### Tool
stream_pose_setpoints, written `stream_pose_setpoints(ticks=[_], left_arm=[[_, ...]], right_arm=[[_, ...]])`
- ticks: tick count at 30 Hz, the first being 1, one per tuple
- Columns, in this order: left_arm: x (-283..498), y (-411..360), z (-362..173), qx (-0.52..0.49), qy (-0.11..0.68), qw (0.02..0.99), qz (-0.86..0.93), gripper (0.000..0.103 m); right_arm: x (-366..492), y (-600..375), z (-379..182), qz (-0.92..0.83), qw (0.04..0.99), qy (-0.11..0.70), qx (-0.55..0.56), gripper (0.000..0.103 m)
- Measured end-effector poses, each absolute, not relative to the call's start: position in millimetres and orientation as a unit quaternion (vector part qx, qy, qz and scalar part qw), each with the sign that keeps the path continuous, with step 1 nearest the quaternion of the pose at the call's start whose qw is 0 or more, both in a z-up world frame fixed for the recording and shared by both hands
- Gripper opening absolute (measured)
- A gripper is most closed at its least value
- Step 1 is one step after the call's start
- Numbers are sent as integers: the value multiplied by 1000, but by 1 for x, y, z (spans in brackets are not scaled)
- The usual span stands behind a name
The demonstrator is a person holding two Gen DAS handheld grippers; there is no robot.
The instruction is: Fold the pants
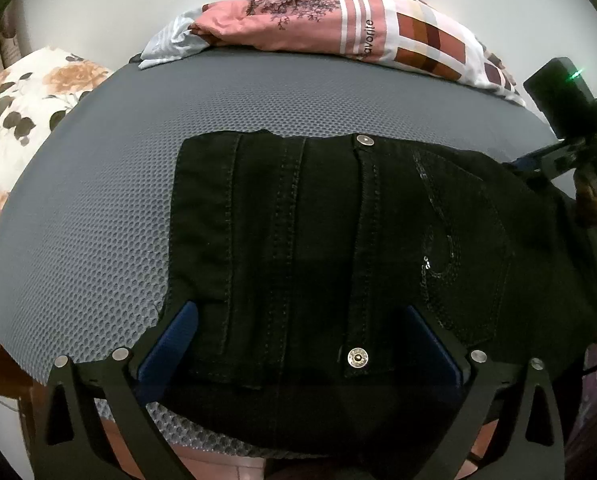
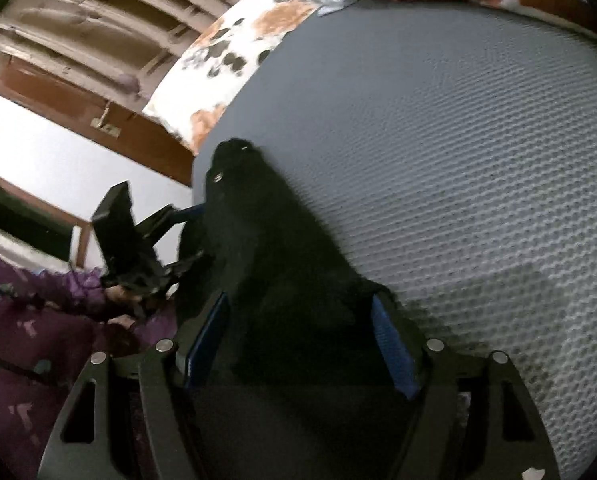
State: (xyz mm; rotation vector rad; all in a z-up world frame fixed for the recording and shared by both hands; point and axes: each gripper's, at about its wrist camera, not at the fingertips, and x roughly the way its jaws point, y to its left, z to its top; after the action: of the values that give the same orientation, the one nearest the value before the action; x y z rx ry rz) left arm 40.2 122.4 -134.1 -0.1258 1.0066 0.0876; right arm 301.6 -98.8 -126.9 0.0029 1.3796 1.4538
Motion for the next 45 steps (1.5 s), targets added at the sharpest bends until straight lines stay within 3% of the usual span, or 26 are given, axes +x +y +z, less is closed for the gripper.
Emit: stream_pose_setpoints(ticks=[8,15,18,20,25,30,33,36,37,38,40,43,45], left_arm=[[40,121,-136,-58,480,874,45,103],[38,122,-136,-59,473,878,44,103],[36,123,-136,-61,467,881,42,103],[37,122,-136,-56,468,881,44,103],[37,121,-137,-56,467,881,45,103],[37,121,-137,-57,465,882,46,103],[37,121,-138,-59,462,883,54,103],[38,124,-138,-66,462,881,81,103],[37,125,-138,-71,460,880,91,101],[35,128,-137,-73,456,880,112,100],[32,138,-140,-88,458,872,149,103],[17,177,-149,-199,446,854,182,103],[14,180,-148,-203,454,847,186,103]], right_arm=[[311,-109,-136,609,504,612,24,70],[316,-102,-136,621,517,583,89,69],[334,-122,-131,616,530,553,183,56],[346,-138,-127,604,552,526,234,40],[349,-136,-132,561,597,546,175,39],[325,-144,-93,570,640,495,144,39],[287,-121,-72,621,614,479,87,38],[263,-92,-97,602,617,506,-13,35],[268,-89,-110,586,622,520,-19,23],[279,-91,-122,558,632,537,-14,0],[303,-106,-134,537,637,551,51,0],[306,-117,-129,511,668,537,68,0],[306,-128,-123,506,675,527,99,10]])
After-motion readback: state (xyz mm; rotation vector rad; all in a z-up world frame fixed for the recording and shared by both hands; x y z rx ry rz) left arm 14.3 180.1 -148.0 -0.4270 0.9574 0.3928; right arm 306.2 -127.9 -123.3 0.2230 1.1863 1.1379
